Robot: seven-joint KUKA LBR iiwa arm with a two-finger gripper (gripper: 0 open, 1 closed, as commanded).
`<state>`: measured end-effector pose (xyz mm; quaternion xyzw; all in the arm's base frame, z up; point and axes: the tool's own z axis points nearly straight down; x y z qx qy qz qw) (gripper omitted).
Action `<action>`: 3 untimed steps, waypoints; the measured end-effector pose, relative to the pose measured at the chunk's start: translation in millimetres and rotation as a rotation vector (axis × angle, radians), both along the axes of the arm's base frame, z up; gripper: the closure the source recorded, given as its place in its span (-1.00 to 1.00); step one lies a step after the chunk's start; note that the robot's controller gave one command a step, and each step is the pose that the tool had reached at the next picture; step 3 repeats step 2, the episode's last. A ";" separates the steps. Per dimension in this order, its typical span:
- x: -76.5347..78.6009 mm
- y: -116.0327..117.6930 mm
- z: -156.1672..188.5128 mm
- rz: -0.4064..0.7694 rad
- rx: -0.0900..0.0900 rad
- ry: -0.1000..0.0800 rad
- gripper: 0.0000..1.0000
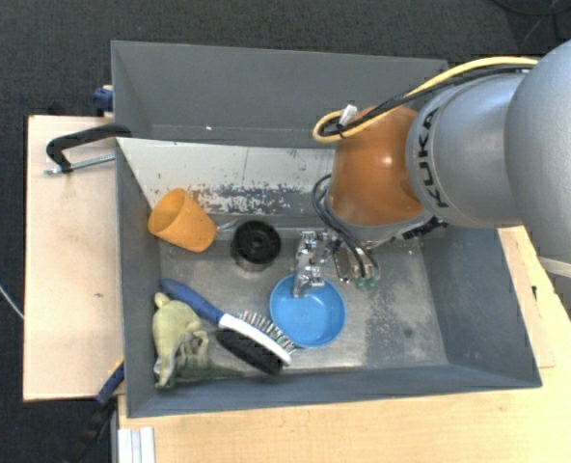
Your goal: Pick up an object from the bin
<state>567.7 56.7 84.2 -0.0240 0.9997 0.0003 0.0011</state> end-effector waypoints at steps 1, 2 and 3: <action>4.9 -31.4 149.3 -0.024 0.001 -0.014 1.00; -21.1 -42.4 143.9 0.338 -0.001 0.001 1.00; -21.1 -42.4 143.9 0.338 -0.001 0.001 1.00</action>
Offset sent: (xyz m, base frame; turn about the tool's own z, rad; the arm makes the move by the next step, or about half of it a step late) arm 0.0018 -0.0315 0.1431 0.0233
